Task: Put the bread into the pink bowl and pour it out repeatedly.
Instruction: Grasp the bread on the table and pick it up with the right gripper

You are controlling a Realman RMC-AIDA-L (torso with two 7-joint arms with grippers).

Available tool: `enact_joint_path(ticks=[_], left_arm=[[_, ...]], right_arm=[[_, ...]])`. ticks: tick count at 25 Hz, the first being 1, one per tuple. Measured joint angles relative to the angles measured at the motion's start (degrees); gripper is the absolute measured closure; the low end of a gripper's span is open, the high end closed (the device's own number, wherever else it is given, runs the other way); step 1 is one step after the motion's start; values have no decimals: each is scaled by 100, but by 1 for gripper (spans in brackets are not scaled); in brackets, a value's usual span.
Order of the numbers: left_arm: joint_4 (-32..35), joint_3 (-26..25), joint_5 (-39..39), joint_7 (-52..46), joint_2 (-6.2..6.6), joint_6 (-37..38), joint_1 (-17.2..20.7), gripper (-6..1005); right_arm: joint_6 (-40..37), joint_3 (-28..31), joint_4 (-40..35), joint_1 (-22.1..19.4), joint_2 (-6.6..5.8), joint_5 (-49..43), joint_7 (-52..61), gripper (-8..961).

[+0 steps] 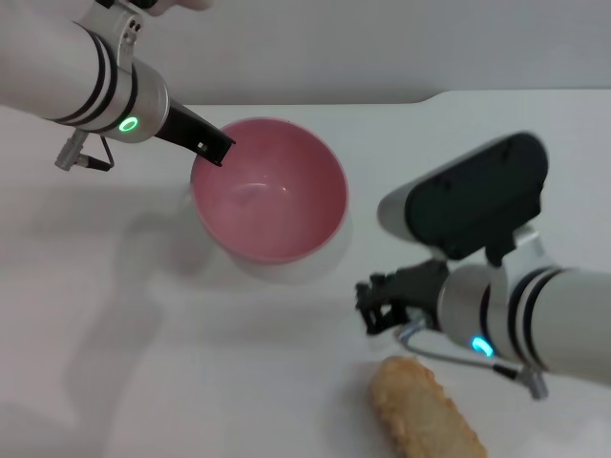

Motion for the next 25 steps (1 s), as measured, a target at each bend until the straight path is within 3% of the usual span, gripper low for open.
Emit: enact_joint_path(ticks=[11, 25], left_arm=[[-108, -18, 106, 1, 5, 41, -32, 957], [-461, -138, 258, 10, 14, 129, -184, 957]], right_arm=[[277, -787, -44, -109, 4, -322, 830, 527], [1034, -1193, -471, -388, 4, -740, 1098, 316]])
